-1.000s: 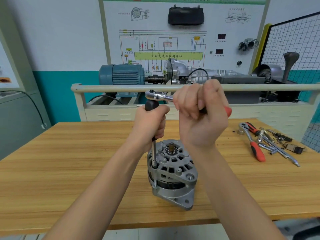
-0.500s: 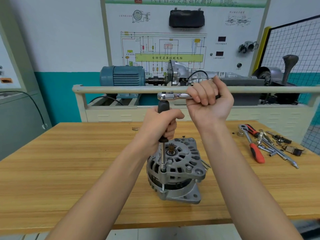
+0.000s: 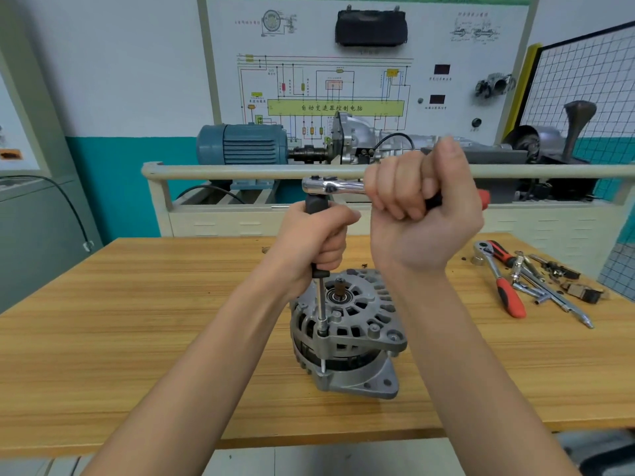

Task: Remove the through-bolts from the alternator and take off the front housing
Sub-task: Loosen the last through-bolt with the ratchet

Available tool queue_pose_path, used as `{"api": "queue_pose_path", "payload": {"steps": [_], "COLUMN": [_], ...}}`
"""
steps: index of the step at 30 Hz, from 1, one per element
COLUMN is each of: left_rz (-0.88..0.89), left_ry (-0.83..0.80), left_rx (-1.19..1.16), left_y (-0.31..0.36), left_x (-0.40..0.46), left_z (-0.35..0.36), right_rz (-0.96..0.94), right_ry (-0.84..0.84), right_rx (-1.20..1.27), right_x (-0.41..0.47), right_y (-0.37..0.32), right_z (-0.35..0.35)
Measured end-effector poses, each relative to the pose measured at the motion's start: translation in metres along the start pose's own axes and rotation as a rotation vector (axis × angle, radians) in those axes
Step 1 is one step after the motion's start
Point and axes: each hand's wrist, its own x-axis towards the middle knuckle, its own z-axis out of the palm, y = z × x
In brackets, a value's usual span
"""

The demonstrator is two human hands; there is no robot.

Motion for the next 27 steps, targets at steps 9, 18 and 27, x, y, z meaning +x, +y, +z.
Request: {"api": "queue_pose_path", "payload": {"steps": [9, 18, 27], "left_rz": [-0.012, -0.093, -0.008], "left_ry": [-0.146, -0.166, 0.205], "left_rx": [-0.003, -0.033, 0.082], "left_y": [0.002, -0.001, -0.005], "left_x": [-0.001, -0.003, -0.003], "left_z": [-0.008, -0.007, 0.007], "right_rz": [0.478, 0.352, -0.145], "right_ry": [0.296, 0.268, -0.084], "right_rx": [0.686, 0.506, -0.189], "right_x": [0.031, 0.021, -0.017], "right_y": [0.021, 0.011, 0.007], "right_z": [-0.044, -0.033, 0.008]}}
